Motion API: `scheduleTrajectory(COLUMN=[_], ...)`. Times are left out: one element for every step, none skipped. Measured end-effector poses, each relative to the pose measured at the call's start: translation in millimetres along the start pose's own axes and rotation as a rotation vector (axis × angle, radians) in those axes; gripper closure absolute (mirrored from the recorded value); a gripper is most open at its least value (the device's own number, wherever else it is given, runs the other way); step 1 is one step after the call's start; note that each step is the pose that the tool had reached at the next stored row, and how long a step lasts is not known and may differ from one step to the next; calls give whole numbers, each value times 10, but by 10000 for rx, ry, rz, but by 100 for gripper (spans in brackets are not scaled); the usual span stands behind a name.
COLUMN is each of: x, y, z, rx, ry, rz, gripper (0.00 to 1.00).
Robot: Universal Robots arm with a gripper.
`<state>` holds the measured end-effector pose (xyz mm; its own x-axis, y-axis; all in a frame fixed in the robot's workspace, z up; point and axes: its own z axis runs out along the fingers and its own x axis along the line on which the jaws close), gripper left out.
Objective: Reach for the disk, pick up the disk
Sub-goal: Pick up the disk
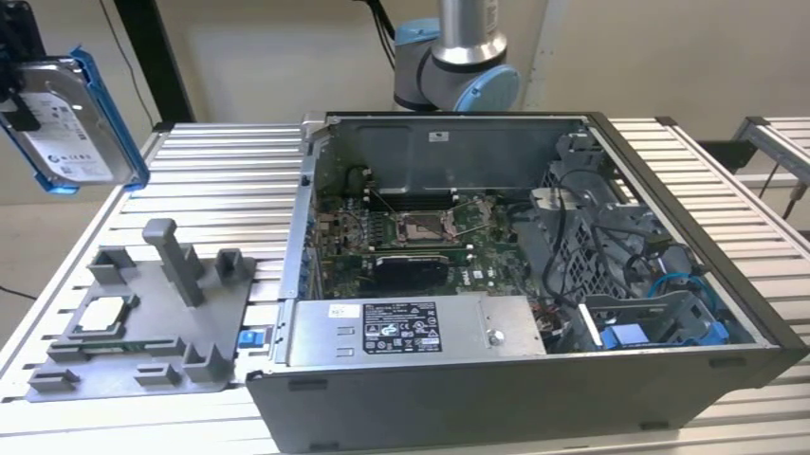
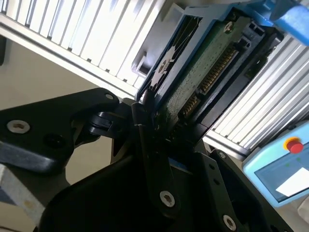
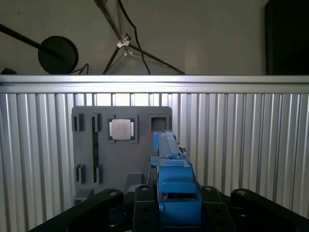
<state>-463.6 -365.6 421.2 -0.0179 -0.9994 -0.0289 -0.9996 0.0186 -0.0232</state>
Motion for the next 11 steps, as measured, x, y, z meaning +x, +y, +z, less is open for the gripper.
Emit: scheduleTrajectory(x=[0,0,0,-1,-1,-1,-2,-2,-2,-3,-3], y=[0,0,0,-1,-1,-1,-1,-1,-2,-2,-2], z=[-4,-8,-12,-16,-23,-33,-45,-56,-68,-86,-103], rx=[0,0,-1,-1,0,-2,-1,-1,0,-1,-1], ry=[0,0,0,0,0,0,1,0,0,0,-2], rz=[0,0,0,0,0,0,0,0,0,-1,-1], gripper=[100,100,100,100,100,100,100,100,100,100,100])
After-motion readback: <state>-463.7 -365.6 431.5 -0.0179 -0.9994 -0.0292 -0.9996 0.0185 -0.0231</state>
